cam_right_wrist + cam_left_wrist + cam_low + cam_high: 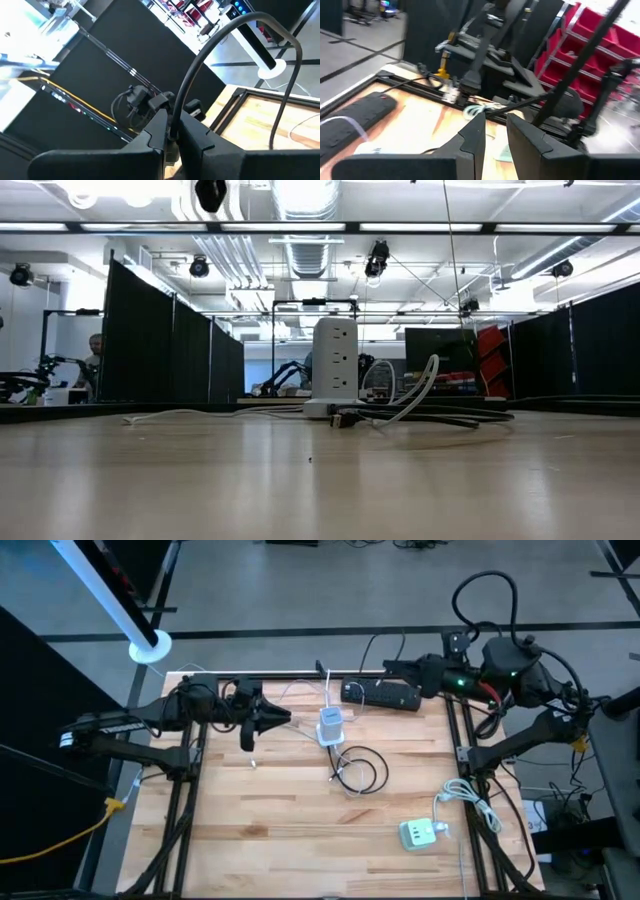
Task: Insert USB
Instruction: Insert the black charger cable into the bottom white outlet extension
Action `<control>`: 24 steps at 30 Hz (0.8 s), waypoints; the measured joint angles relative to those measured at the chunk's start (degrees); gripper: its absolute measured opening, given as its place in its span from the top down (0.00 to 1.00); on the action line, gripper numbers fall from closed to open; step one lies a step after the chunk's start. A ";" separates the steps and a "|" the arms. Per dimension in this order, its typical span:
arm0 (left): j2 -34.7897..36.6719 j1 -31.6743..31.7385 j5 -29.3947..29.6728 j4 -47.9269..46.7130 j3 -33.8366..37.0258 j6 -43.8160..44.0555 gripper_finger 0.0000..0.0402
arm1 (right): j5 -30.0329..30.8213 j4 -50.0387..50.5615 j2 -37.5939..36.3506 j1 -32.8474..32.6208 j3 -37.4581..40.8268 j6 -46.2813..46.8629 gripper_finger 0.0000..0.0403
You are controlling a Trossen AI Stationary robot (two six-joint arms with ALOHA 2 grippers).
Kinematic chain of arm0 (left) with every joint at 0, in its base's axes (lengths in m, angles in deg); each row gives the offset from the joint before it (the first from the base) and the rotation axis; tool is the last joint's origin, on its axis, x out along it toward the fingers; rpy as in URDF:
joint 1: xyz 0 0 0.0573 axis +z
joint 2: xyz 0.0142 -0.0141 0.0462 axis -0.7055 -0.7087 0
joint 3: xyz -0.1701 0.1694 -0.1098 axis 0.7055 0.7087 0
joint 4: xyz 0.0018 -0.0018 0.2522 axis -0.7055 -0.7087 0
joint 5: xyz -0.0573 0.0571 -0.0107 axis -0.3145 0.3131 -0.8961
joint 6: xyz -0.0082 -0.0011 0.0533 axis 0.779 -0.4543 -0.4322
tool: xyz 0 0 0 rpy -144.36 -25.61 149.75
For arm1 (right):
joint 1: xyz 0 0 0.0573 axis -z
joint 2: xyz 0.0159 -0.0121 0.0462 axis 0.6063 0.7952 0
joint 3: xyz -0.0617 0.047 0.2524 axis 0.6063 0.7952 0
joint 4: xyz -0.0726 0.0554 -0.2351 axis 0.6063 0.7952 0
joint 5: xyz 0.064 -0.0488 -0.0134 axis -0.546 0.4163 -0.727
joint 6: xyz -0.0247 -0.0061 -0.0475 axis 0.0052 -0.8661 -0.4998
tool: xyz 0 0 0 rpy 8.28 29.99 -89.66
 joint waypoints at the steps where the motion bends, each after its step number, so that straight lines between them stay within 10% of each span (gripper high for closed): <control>1: 0.26 -0.55 -0.50 -0.02 0.00 0.01 0.84 | 0.06 0.92 0.03 -0.45 0.00 -0.06 0.96; 13: 0.62 -6.98 -0.59 -0.86 0.09 0.00 0.84 | 2.47 27.07 0.73 -10.93 0.11 6.16 0.96; 24: 0.46 -9.94 -0.57 -1.17 2.36 0.00 0.84 | 4.46 29.91 5.87 -22.67 0.48 15.80 0.96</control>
